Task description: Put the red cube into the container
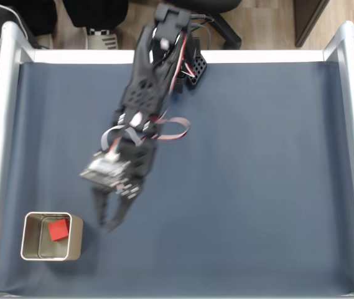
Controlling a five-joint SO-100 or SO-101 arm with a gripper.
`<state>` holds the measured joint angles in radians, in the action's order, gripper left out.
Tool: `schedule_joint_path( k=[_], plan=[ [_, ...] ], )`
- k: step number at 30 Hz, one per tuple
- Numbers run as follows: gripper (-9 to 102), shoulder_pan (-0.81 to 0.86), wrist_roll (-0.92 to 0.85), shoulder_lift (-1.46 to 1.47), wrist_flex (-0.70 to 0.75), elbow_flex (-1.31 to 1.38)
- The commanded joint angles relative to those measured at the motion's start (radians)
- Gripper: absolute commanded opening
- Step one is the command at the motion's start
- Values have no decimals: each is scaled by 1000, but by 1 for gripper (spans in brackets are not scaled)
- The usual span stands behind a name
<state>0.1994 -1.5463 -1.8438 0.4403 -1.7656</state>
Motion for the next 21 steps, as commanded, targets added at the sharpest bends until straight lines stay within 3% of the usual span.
schedule_joint_path(
  k=[1,11,21],
  plan=[
    [0,-69,-3,-193,-20,-141],
    [0,-238,-26,-744,-20,-701],
    [0,-261,-60,-1258,28,-1200]
  ],
)
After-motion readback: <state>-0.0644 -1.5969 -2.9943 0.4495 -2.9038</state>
